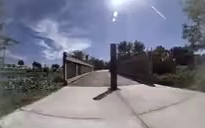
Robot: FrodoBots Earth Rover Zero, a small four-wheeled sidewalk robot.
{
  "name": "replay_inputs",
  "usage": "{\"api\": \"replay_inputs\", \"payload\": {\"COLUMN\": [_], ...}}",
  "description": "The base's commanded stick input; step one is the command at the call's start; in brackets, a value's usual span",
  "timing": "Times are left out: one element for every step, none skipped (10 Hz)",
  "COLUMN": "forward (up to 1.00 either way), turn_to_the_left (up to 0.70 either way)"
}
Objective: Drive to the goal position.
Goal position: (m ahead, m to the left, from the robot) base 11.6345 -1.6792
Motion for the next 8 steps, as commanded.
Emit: {"api": "replay_inputs", "payload": {"forward": [0.85,0.85,0.85,0.85,0.85,0.85,0.85,0.85], "turn_to_the_left": [0.00,0.00,0.00,0.00,0.00,0.00,0.00,0.00]}}
